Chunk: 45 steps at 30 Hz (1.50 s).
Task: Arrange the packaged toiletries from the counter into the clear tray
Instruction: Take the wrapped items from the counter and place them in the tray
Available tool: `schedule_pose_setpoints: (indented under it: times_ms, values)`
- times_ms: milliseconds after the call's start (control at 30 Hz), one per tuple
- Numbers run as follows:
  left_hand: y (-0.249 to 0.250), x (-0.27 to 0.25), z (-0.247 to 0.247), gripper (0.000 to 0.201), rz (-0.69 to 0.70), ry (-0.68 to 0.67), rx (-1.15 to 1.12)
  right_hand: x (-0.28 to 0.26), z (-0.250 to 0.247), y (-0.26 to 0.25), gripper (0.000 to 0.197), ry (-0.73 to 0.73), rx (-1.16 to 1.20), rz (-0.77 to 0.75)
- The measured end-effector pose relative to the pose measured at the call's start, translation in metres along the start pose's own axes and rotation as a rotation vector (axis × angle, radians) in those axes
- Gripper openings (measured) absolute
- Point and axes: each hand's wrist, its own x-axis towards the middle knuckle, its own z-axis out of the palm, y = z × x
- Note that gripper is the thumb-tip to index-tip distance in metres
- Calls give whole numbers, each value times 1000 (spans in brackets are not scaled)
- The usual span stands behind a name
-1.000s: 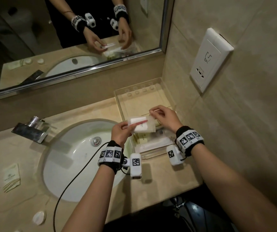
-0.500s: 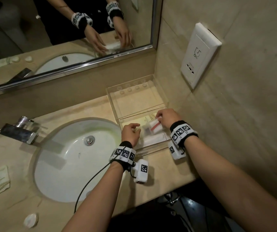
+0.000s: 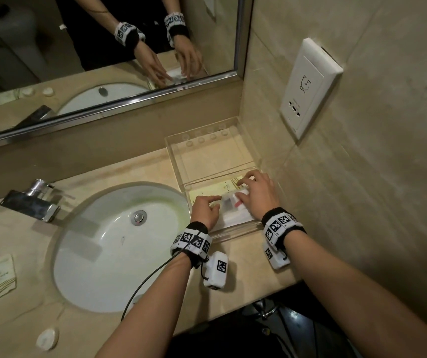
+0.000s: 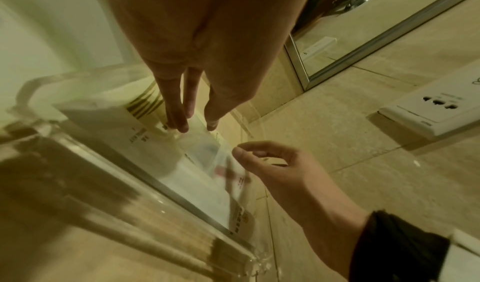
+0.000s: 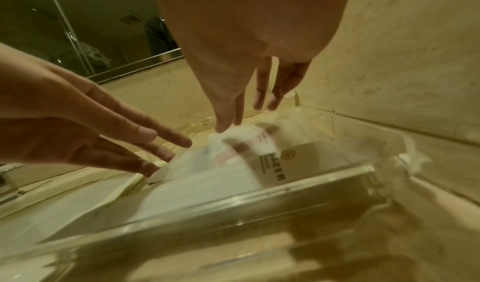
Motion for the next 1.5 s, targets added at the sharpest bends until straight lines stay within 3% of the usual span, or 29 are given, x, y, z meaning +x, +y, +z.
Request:
schedule_pose_setpoints:
  times_ms: [133, 400, 633, 933, 1500]
  values:
    - [0, 1, 2, 30, -3, -18, 40, -2, 3, -1, 43, -128, 100, 97]
    - [1, 3, 3, 31, -2, -47, 72, 2, 8, 6, 44, -114, 99, 240]
    - [-1, 3, 2, 33, -3, -42, 82, -2, 7, -5, 56, -69, 73, 137]
    - [-4, 6, 16, 38, 60, -61, 317, -6, 12, -2, 45, -87, 63, 150]
    - [-11, 4, 7, 36, 43, -73, 160, -2, 10, 3, 48, -142, 142, 151]
